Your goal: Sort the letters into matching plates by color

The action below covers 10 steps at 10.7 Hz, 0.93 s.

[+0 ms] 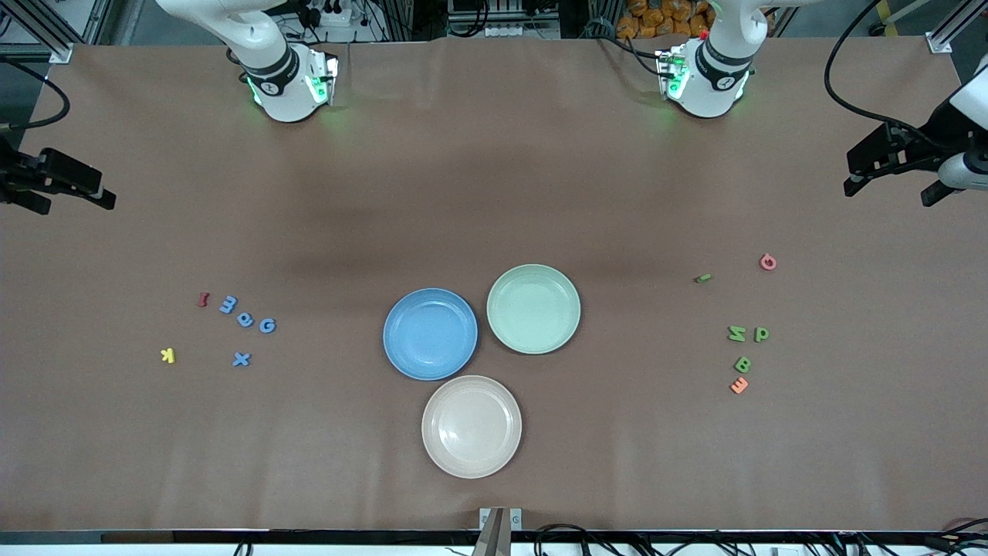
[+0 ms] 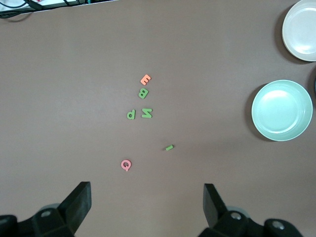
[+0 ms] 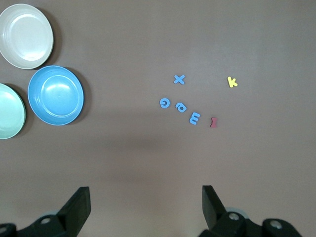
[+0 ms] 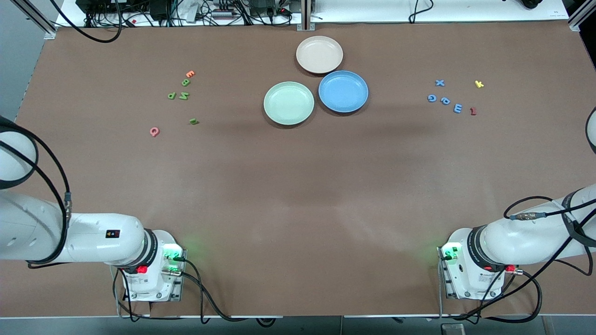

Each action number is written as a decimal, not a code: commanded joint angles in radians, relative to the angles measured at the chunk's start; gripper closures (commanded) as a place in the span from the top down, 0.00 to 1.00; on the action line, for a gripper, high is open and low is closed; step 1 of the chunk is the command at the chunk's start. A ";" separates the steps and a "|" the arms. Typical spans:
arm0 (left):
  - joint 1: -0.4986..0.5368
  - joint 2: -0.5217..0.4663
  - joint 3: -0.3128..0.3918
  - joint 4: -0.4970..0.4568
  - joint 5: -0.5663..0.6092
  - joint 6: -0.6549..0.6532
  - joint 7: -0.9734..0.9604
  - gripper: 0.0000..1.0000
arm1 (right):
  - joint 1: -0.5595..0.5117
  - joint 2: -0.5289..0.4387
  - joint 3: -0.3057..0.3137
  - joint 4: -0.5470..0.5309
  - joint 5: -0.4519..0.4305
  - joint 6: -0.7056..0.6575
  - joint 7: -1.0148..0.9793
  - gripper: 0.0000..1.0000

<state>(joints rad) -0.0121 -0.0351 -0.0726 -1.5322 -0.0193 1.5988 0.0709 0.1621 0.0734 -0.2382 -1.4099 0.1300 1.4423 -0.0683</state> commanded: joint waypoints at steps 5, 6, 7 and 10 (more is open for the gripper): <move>0.009 -0.002 0.001 0.004 -0.022 0.003 0.017 1.00 | -0.026 0.002 0.008 0.002 -0.016 0.003 -0.039 1.00; 0.018 0.000 0.001 0.003 -0.027 0.000 0.004 1.00 | -0.024 0.002 0.008 -0.001 -0.030 0.001 -0.039 1.00; 0.049 0.000 -0.001 -0.015 -0.054 -0.002 -0.002 1.00 | -0.020 0.002 0.010 -0.003 -0.056 0.001 -0.039 1.00; 0.066 -0.017 -0.003 -0.097 -0.071 0.016 -0.022 1.00 | -0.015 0.002 0.010 -0.003 -0.079 -0.002 -0.041 1.00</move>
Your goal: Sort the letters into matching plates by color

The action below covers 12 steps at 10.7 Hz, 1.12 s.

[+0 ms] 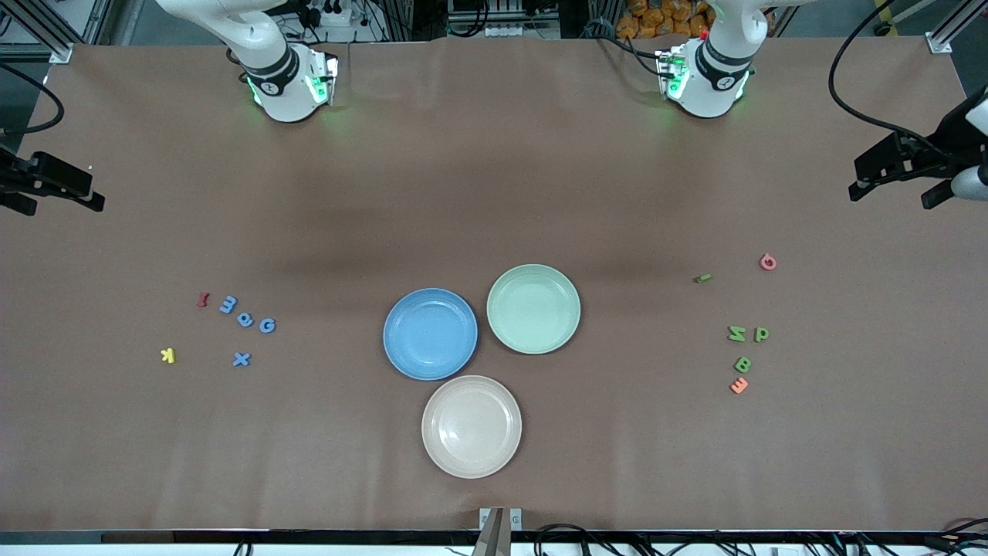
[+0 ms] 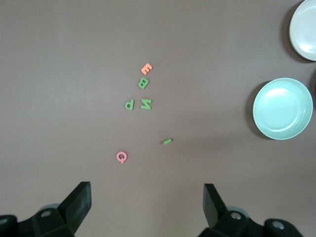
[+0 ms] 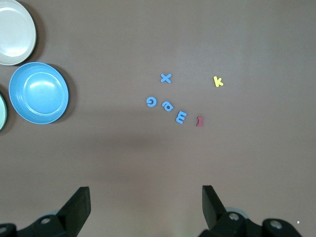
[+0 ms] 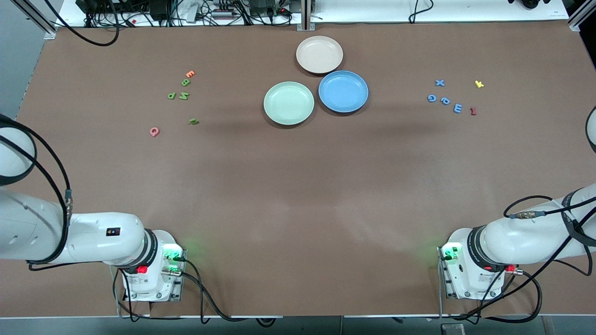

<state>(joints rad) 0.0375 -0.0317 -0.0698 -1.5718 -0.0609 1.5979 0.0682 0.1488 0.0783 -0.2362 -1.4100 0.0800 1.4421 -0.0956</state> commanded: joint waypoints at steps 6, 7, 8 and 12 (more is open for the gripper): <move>0.015 -0.041 -0.056 -0.323 -0.028 0.198 -0.439 1.00 | 0.003 -0.003 0.006 -0.004 -0.031 -0.002 -0.012 1.00; 0.015 -0.028 -0.056 -0.338 -0.025 0.198 -0.473 1.00 | 0.003 -0.002 0.006 -0.007 -0.031 0.000 -0.012 1.00; 0.015 -0.024 -0.056 -0.362 -0.025 0.206 -0.502 1.00 | 0.003 0.000 0.006 -0.009 -0.031 0.000 -0.012 1.00; 0.012 -0.025 -0.057 -0.484 -0.024 0.309 -0.660 1.00 | 0.000 0.008 0.006 -0.030 -0.029 0.011 -0.010 1.00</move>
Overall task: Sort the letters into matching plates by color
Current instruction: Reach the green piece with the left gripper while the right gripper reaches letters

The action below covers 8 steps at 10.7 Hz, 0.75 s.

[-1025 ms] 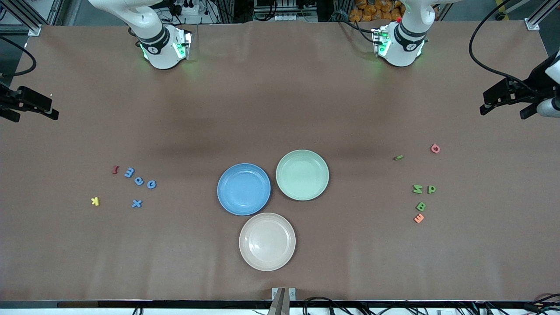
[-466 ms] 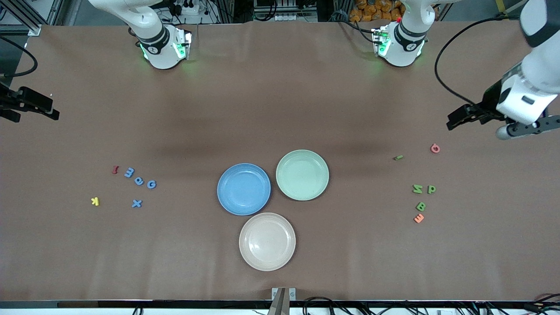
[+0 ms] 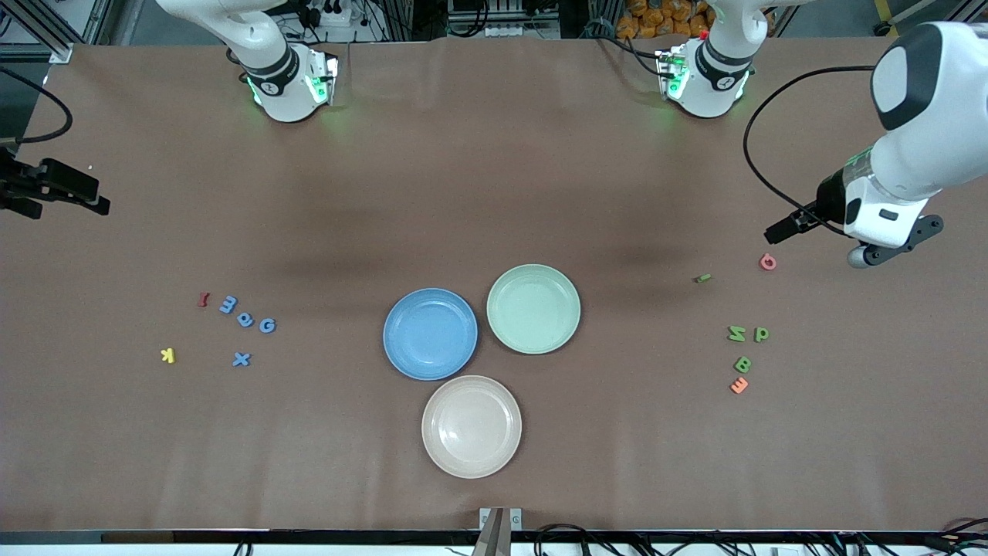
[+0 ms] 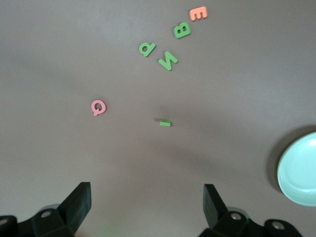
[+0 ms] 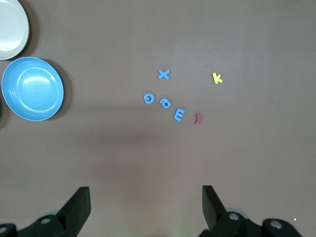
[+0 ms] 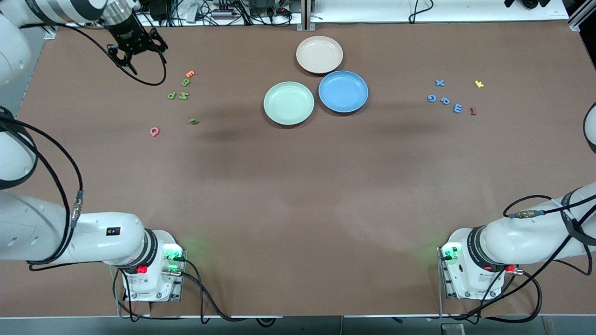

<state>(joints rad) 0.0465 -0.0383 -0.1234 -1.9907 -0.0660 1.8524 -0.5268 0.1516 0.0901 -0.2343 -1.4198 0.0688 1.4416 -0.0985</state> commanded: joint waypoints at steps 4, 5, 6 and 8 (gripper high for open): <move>0.001 -0.019 -0.060 -0.254 -0.018 0.330 -0.394 1.00 | -0.004 0.000 0.004 -0.027 -0.017 0.019 -0.007 1.00; 0.003 -0.018 -0.071 -0.298 -0.018 0.394 -0.462 1.00 | -0.004 0.000 0.004 -0.027 -0.017 0.020 -0.007 1.00; 0.004 -0.008 -0.071 -0.319 -0.018 0.425 -0.502 1.00 | -0.007 0.000 0.004 -0.034 -0.017 0.029 -0.006 1.00; 0.004 0.035 -0.071 -0.351 -0.018 0.494 -0.593 1.00 | -0.010 0.000 0.004 -0.095 -0.018 0.097 0.006 1.00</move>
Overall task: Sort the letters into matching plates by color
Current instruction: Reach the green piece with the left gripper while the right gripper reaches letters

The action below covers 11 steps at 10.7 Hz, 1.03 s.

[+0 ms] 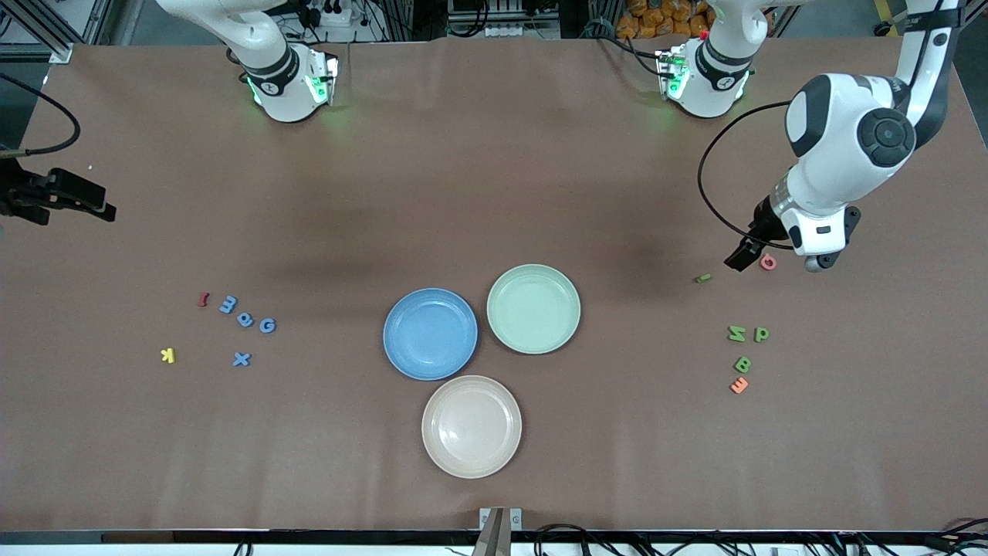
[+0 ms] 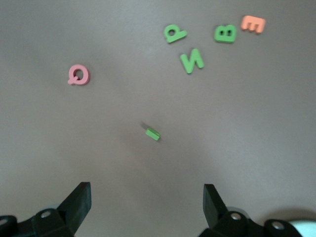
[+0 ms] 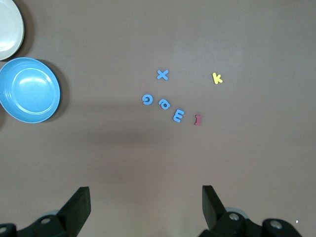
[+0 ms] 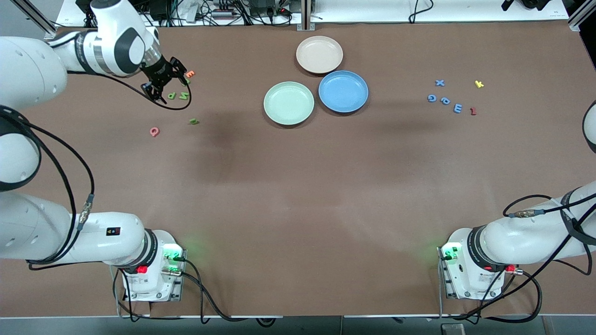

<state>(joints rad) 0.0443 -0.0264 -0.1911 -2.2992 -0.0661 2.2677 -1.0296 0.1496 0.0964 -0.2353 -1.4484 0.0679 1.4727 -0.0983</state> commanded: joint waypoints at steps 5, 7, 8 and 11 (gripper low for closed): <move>0.002 0.167 -0.002 -0.082 -0.018 0.314 -0.300 1.00 | -0.009 0.003 0.005 -0.216 -0.007 0.208 0.305 1.00; 0.003 0.216 -0.001 -0.078 -0.018 0.390 -0.381 1.00 | -0.010 0.031 0.005 -0.271 -0.007 0.256 0.392 1.00; 0.002 0.239 0.001 -0.072 -0.018 0.407 -0.427 1.00 | -0.010 0.040 0.005 -0.309 -0.007 0.302 0.450 1.00; 0.000 0.278 0.002 -0.057 -0.018 0.446 -0.546 1.00 | -0.009 0.095 0.007 -0.401 -0.005 0.428 0.571 1.00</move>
<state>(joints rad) 0.0461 0.2238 -0.1890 -2.3759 -0.0661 2.6815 -1.5037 0.1476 0.1626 -0.2372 -1.7879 0.0669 1.8297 0.3903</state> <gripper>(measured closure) 0.000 0.000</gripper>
